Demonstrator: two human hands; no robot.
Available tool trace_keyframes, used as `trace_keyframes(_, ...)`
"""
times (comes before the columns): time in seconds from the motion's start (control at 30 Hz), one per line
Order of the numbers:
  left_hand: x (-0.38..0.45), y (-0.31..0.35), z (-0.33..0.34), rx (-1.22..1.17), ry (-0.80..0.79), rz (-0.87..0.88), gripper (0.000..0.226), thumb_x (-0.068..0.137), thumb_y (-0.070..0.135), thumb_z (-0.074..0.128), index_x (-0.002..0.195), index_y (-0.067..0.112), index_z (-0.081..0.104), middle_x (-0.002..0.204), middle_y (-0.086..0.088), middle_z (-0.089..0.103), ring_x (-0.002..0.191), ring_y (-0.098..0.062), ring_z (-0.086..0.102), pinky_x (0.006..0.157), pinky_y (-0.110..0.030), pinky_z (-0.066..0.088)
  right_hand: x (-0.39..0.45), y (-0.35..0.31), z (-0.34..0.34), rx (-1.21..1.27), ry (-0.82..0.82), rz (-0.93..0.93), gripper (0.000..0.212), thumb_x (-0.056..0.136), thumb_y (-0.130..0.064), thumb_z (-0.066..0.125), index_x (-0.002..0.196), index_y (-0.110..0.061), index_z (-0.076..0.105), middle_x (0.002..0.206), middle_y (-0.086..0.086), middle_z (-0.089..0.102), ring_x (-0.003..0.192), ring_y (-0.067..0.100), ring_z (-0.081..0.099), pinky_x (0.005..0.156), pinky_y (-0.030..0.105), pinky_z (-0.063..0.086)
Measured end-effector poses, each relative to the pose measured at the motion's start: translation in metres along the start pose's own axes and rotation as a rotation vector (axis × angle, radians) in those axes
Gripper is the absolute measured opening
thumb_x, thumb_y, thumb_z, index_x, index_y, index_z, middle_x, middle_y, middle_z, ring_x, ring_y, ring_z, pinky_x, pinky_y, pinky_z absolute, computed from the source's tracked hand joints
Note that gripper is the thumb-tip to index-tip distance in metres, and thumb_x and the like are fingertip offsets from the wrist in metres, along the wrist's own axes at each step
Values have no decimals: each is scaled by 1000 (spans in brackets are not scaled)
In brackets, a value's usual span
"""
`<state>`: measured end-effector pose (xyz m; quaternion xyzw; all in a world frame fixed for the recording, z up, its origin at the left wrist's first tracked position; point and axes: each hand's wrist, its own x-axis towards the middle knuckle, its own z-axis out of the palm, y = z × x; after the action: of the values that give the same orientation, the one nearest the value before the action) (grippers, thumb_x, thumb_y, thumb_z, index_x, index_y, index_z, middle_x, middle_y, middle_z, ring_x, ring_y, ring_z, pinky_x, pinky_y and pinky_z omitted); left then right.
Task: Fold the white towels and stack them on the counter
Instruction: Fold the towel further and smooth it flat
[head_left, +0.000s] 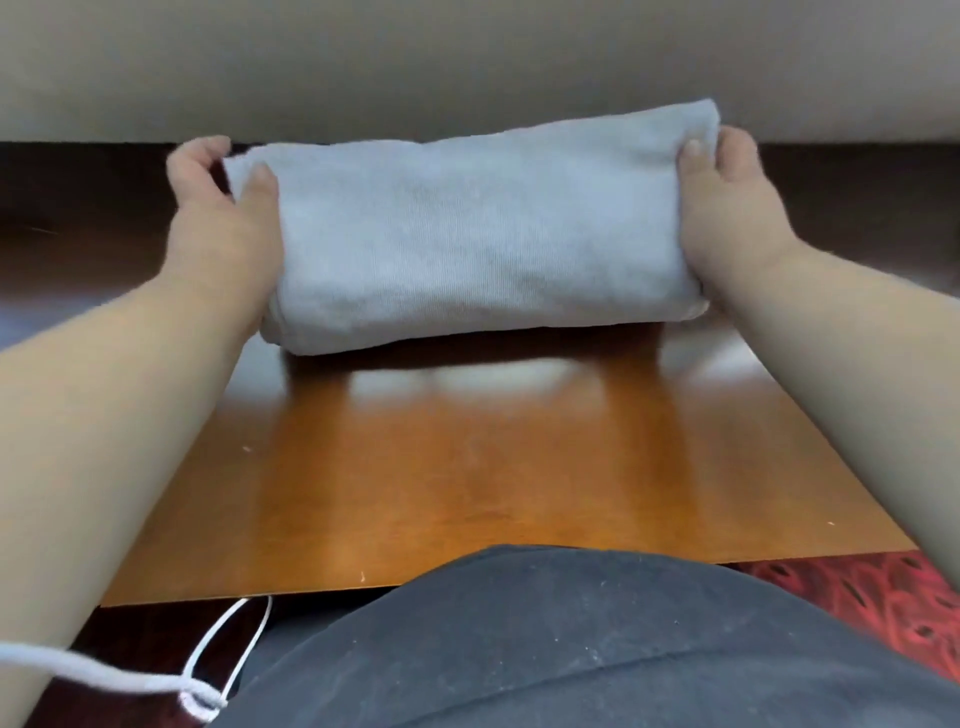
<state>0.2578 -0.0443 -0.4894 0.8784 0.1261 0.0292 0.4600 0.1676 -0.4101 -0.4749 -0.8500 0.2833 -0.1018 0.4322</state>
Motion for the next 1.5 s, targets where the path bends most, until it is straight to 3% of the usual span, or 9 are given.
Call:
trace_keyframes(0.33,15,11,19,284,-108,-73,56,97,48,47,144,22,33,143,-11,44,125,-34,48,100,-38,37,21,-1,18,-244,-91,229,50,97,-52,47,133,-17,50,130,7,57,112,27,54,87,30,37)
trace_keyframes(0.43,-5,36,24,380,0,347,58,96,41,49,148,24,31,151,-10,37,135,-31,39,111,-43,31,10,-14,11,-307,90,-28,53,95,-50,50,135,-15,47,139,10,48,124,30,47,99,35,37)
trace_keyframes(0.5,-23,55,47,415,-131,700,55,95,38,44,148,23,37,153,-10,37,140,-30,33,116,-41,23,3,-34,22,-354,150,-377,53,94,-44,49,139,-15,48,144,10,45,135,28,40,111,39,32)
trace_keyframes(0.57,-38,66,75,560,-335,833,56,97,42,39,151,25,36,157,-11,31,146,-33,23,118,-45,15,-2,-52,43,-446,-34,-582,53,95,-39,47,144,-19,47,151,8,42,143,26,33,117,44,26)
trace_keyframes(0.73,-35,52,103,924,-487,680,70,89,65,15,155,40,6,164,-5,12,150,-31,5,118,-57,3,0,-38,82,-773,-442,-460,65,99,-52,32,158,-28,17,166,2,17,153,23,8,122,52,7)
trace_keyframes(1.07,14,8,41,802,-461,217,72,88,72,19,153,43,11,165,-3,7,150,-30,8,119,-56,10,26,-7,58,-846,-417,-396,92,82,-85,11,157,-32,13,166,2,14,153,20,6,121,55,3)
trace_keyframes(1.23,16,25,46,1017,-417,252,70,92,62,18,155,36,7,165,-7,6,150,-34,3,119,-57,4,29,-17,54,-813,-448,-356,75,95,-68,15,158,-27,17,166,4,14,153,21,5,122,54,2)
trace_keyframes(1.37,-14,61,73,846,-445,639,71,87,45,25,156,30,14,163,-11,15,148,-33,14,117,-58,14,3,-39,63,-674,-302,-559,61,99,-47,27,153,-20,35,162,6,28,152,26,15,120,58,5)
trace_keyframes(1.5,-40,41,83,919,-511,677,68,92,60,14,155,37,4,165,-7,3,151,-27,2,119,-52,5,-11,-21,61,-796,-463,-474,77,93,-65,15,159,-25,11,167,4,7,153,21,4,122,52,6)
